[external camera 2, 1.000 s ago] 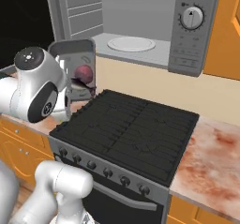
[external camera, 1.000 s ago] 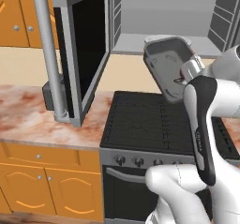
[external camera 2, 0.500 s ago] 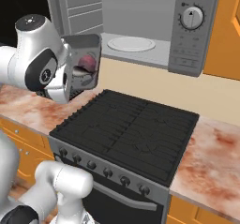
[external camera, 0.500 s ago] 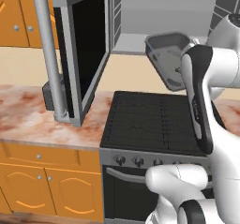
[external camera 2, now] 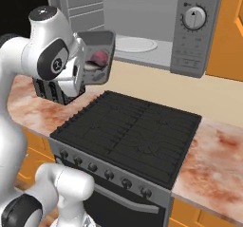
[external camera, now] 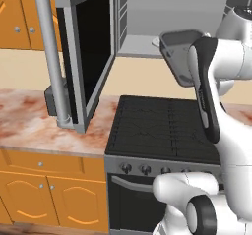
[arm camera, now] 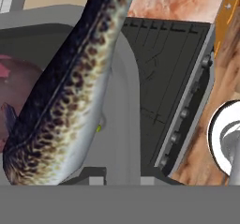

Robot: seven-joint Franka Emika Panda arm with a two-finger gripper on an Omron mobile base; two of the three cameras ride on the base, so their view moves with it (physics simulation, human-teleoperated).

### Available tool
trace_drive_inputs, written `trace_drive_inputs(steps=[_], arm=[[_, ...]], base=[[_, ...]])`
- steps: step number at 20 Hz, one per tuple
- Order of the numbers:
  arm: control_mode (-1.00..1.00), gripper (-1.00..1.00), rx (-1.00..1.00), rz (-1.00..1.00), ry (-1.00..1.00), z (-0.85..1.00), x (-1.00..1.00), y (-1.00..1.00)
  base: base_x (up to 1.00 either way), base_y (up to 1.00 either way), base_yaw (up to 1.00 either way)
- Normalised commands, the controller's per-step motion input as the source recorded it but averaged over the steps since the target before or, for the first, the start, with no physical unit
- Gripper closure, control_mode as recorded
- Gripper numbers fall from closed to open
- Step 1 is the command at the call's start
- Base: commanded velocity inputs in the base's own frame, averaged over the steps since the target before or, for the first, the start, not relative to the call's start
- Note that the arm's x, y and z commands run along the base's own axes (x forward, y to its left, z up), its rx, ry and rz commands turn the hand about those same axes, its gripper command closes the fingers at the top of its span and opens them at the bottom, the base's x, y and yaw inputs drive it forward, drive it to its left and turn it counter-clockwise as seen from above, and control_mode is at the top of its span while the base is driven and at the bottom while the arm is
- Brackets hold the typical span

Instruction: Place the tupperware containing the fish and onion meal in the microwave. Close the microwave door and press the start button to reheat the meal.

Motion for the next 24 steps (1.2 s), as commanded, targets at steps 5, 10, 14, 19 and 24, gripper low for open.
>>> trace_drive_inputs(steps=[5,10,14,19,24], arm=[[-1.0,1.0,0.0,0.0,0.0,0.18,0.4,-0.38],[-1.0,1.0,0.0,0.0,0.01,0.31,0.42,-0.39],[-1.0,1.0,0.0,0.0,0.06,0.26,0.44,-0.31],[-1.0,1.0,0.0,0.0,0.04,0.07,0.47,-0.2],[-1.0,1.0,0.0,0.0,-0.04,-0.15,0.46,-0.11]], base=[[0.0,0.0,0.0],[0.0,0.0,0.0],[0.0,0.0,0.0],[0.0,0.0,0.0],[0.0,0.0,0.0]])
